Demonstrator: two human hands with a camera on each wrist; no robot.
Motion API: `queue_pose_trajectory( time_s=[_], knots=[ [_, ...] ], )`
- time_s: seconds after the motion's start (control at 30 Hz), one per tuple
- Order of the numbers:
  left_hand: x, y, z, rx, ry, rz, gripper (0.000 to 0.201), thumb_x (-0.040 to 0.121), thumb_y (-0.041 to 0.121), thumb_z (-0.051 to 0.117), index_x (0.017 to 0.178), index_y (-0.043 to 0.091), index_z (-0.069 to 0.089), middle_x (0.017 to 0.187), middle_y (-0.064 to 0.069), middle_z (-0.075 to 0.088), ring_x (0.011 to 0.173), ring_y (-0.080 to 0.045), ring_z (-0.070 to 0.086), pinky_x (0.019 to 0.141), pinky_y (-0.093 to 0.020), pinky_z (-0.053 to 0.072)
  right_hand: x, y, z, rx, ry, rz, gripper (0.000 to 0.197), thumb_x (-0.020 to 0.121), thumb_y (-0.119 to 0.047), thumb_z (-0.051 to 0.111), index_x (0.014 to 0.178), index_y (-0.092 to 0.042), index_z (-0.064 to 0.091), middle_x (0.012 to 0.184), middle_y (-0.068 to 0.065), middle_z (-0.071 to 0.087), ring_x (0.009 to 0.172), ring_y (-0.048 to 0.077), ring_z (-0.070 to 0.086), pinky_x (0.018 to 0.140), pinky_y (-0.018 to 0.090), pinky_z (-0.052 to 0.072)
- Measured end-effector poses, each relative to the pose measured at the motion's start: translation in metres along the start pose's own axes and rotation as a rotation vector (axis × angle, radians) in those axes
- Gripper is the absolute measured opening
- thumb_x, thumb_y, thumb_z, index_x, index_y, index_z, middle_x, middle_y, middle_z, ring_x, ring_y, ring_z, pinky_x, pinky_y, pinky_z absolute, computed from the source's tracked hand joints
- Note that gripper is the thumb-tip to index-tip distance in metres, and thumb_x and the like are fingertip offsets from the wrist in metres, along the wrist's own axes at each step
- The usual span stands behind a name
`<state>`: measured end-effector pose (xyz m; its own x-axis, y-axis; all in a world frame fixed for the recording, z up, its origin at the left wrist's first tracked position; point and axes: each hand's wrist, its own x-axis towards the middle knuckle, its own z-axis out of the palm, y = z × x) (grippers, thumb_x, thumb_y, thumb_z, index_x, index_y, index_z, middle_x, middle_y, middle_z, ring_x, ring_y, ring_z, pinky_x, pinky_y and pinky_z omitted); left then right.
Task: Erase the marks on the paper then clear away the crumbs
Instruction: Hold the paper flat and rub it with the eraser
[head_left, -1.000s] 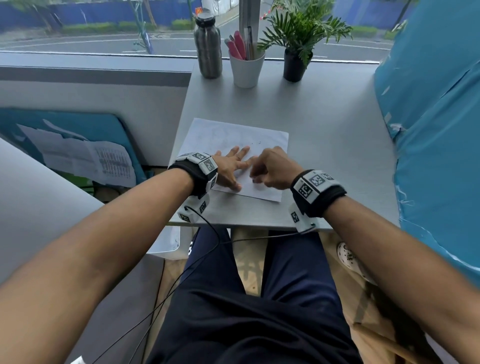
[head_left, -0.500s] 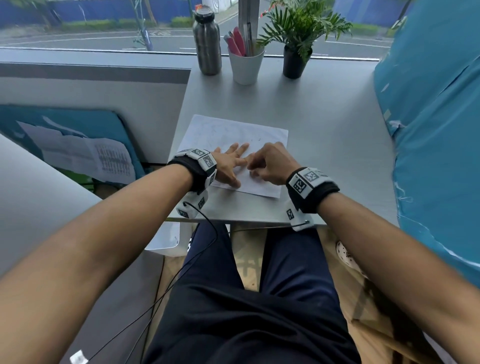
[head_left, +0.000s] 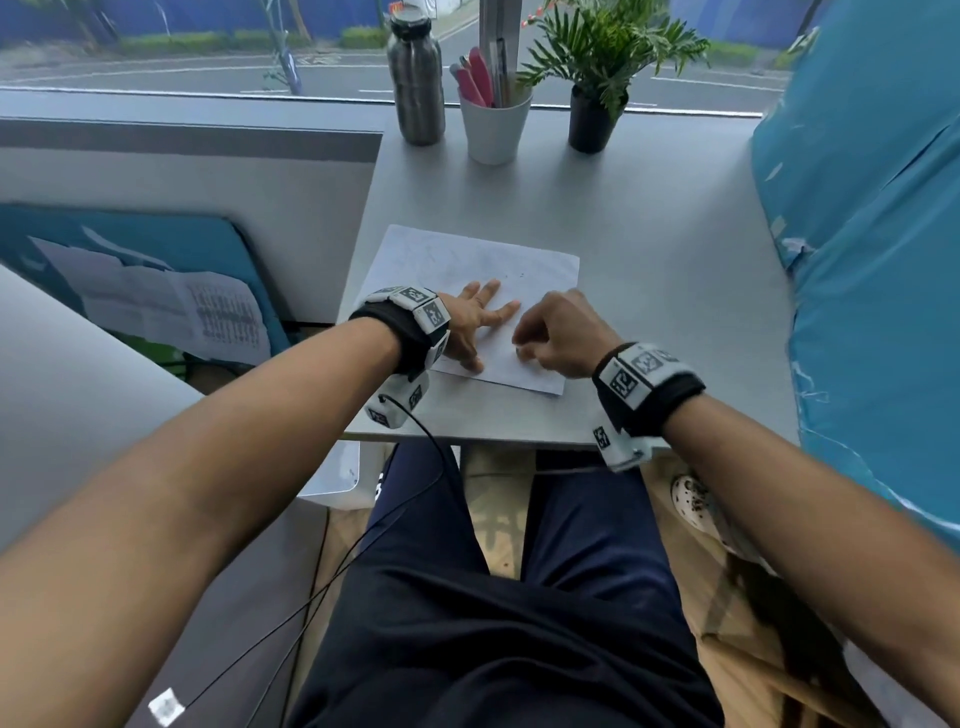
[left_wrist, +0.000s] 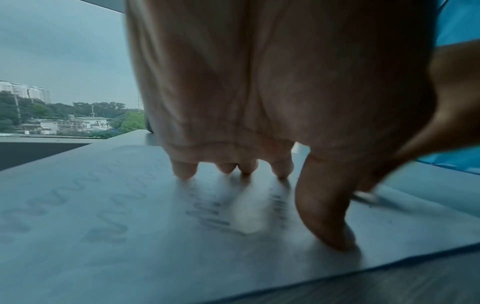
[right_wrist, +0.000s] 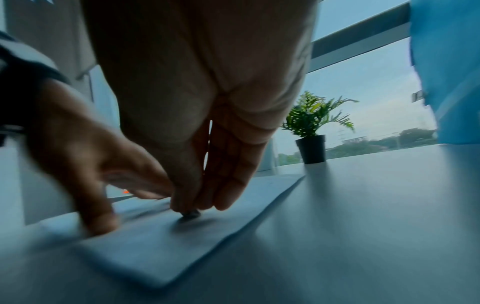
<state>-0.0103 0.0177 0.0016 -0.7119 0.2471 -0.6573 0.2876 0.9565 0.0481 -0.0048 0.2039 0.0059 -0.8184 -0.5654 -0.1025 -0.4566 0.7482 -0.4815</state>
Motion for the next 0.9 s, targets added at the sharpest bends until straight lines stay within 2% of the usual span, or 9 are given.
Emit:
queue_pose_trajectory(
  time_s=[0.13,0.3,0.4,0.5,0.57,0.63,0.73,0.83,0.9],
  knots=[
    [0.001,0.0,0.002,-0.007,-0.007,0.002,0.107,0.087,0.039,0.069,0.151,0.04,-0.017,0.158,0.0,-0.031,0.149,-0.022,-0.019,0.119,-0.056,0.01,-0.01,-0.007,-0.003,-0.016,-0.178,-0.047,0.011,0.074,-0.014,0.08,0.085,-0.017,0.079,0.078,-0.007,0.074,0.065,0.0,0.062,0.067,0.003,0.042],
    [0.002,-0.003,0.003,-0.015,0.001,0.004,0.105,0.086,0.04,0.068,0.152,0.04,-0.013,0.158,0.002,-0.031,0.149,-0.021,-0.019,0.118,-0.057,0.013,0.031,0.001,-0.019,0.03,0.058,0.025,0.01,0.073,-0.016,0.08,0.082,-0.013,0.079,0.071,-0.001,0.071,0.062,0.006,0.059,0.065,0.005,0.039],
    [0.003,-0.002,0.004,0.0,-0.005,0.013,0.105,0.086,0.04,0.068,0.152,0.04,-0.014,0.158,0.002,-0.033,0.149,-0.021,-0.019,0.118,-0.058,0.013,0.017,-0.002,-0.002,0.008,0.033,0.017,0.008,0.074,-0.012,0.075,0.081,-0.012,0.078,0.077,0.002,0.073,0.07,0.012,0.064,0.072,0.019,0.051],
    [-0.001,-0.003,0.003,-0.004,0.004,0.026,0.106,0.088,0.041,0.067,0.151,0.04,-0.018,0.157,0.002,-0.033,0.148,-0.021,-0.02,0.117,-0.061,0.009,0.0,-0.002,0.002,0.031,-0.056,0.008,0.01,0.075,-0.016,0.077,0.085,-0.015,0.079,0.079,-0.003,0.074,0.073,0.008,0.067,0.072,0.016,0.052],
    [-0.003,-0.002,0.006,-0.007,0.023,0.044,0.103,0.09,0.042,0.064,0.152,0.037,-0.018,0.158,0.001,-0.032,0.148,-0.022,-0.02,0.117,-0.061,0.004,0.005,0.008,-0.005,0.041,-0.018,0.05,0.009,0.075,-0.016,0.078,0.084,-0.016,0.079,0.078,-0.003,0.074,0.074,0.009,0.067,0.074,0.018,0.053],
    [-0.004,-0.005,0.014,-0.006,0.07,0.08,0.098,0.092,0.049,0.058,0.153,0.034,-0.017,0.158,-0.001,-0.031,0.148,-0.023,-0.02,0.118,-0.058,-0.002,0.014,0.017,-0.013,0.025,0.079,0.103,0.008,0.076,-0.014,0.075,0.083,-0.016,0.077,0.076,-0.003,0.07,0.076,0.013,0.065,0.08,0.024,0.054],
    [-0.009,-0.014,0.029,-0.001,0.142,0.091,0.091,0.092,0.063,0.046,0.154,0.033,-0.014,0.16,0.001,-0.026,0.149,-0.022,-0.017,0.117,-0.054,-0.004,0.019,0.021,-0.012,-0.044,0.079,0.115,0.01,0.078,-0.01,0.07,0.083,-0.016,0.077,0.071,-0.005,0.062,0.078,0.017,0.061,0.083,0.028,0.054],
    [-0.017,-0.022,0.037,0.051,0.202,-0.013,0.087,0.09,0.073,0.03,0.156,0.031,-0.009,0.163,0.001,-0.017,0.151,-0.02,-0.008,0.118,-0.053,-0.004,0.02,0.021,-0.011,-0.04,0.065,0.119,0.011,0.08,-0.01,0.07,0.085,-0.015,0.078,0.074,-0.001,0.064,0.078,0.018,0.061,0.082,0.03,0.056],
    [-0.024,-0.019,0.037,0.089,0.279,-0.117,0.086,0.092,0.072,0.021,0.157,0.02,0.0,0.164,-0.005,-0.006,0.151,-0.021,-0.001,0.119,-0.053,-0.006,0.021,0.021,-0.013,-0.013,0.073,0.134,0.011,0.08,-0.009,0.071,0.086,-0.014,0.078,0.077,0.002,0.067,0.073,0.015,0.06,0.079,0.026,0.055]
  ],
)
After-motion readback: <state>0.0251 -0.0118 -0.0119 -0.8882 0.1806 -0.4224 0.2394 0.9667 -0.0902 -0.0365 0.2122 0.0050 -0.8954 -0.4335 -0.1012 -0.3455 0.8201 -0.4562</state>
